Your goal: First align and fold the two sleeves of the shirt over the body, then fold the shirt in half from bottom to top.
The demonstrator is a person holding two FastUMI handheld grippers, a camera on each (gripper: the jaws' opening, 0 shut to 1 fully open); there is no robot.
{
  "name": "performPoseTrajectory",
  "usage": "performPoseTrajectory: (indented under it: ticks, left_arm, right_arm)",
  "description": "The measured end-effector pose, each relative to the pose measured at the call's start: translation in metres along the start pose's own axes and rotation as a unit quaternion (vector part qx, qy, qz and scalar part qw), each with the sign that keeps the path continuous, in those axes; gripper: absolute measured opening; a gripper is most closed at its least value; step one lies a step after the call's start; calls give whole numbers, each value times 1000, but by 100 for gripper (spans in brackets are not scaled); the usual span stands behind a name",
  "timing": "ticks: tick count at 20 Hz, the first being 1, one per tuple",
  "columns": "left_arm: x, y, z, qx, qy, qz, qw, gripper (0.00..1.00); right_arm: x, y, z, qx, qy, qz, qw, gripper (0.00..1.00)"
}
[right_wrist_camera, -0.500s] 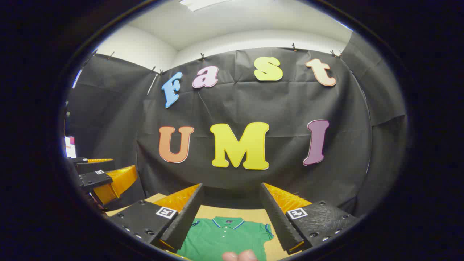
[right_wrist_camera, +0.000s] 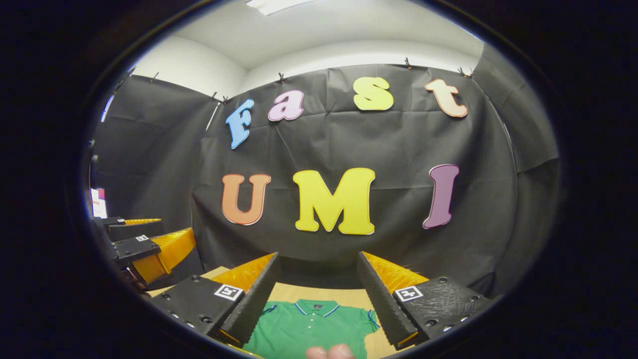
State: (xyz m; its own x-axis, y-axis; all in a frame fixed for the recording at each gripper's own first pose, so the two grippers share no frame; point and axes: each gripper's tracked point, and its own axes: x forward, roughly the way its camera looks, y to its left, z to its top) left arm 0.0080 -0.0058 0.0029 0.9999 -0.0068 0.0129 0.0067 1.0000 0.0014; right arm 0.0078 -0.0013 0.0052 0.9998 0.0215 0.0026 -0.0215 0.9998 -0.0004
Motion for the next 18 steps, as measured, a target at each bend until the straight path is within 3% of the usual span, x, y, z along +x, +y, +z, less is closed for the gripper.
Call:
performPoseTrajectory:
  ticks: [18]
  left_arm:
    - [13, -1, -8, -5, 10, 2, 1000, 100]
  right_arm:
    - [11, -15, -15, 10, 23, -11, 1000, 94]
